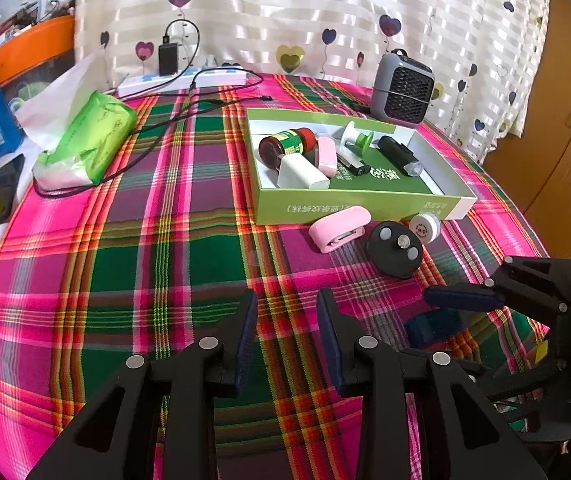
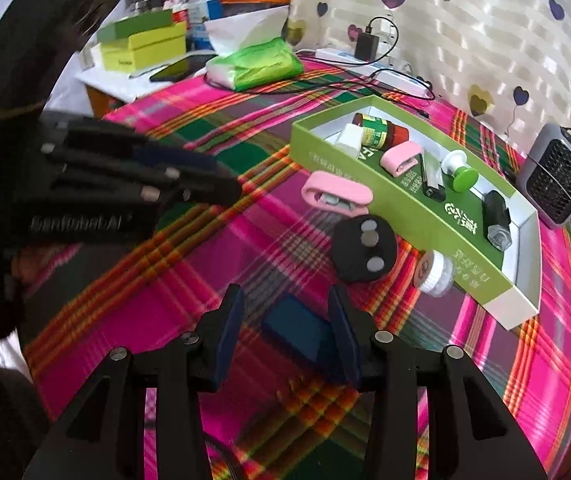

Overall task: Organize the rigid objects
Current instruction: 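Lower the right tool onto the blue folded object and close around it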

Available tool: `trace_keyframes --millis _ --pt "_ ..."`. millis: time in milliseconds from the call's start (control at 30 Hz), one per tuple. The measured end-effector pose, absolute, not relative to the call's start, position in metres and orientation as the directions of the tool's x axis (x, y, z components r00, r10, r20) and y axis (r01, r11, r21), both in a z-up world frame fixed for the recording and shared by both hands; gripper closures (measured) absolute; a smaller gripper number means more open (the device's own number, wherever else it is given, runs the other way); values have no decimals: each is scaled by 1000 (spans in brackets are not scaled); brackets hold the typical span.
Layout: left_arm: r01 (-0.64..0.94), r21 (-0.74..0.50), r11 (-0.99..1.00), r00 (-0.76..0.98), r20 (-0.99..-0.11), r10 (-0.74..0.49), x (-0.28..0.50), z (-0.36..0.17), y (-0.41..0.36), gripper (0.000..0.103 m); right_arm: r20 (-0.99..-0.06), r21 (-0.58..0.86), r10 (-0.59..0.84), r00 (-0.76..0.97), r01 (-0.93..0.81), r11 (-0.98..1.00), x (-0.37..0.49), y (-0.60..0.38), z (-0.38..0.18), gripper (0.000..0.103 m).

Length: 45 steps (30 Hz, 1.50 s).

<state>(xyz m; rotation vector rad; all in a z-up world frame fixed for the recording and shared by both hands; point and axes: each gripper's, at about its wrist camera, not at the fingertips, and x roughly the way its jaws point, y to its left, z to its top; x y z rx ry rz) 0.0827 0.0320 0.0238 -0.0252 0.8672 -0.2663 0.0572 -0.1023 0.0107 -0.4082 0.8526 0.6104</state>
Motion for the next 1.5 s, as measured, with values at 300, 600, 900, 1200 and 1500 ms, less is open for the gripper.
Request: trace_keyframes --millis 300,600,900,1200,1500 --pt "244 -139 960 610 -748 -263 82 24 28 73 -804 -109 279 525 -592 799 47 -131 10 58" --pt "273 -146 951 590 -755 -285 83 22 15 73 -794 -88 243 558 -500 862 46 -158 13 58" --pt "272 -152 950 580 -762 -288 85 19 13 73 -754 -105 278 596 -527 844 45 -144 20 58" --pt "284 -162 945 569 -765 -302 88 17 10 73 -791 -76 305 530 -581 811 61 -134 9 58" --pt "323 -198 926 545 -761 -352 94 17 -1 73 -794 -11 345 500 -579 815 67 -141 7 66"
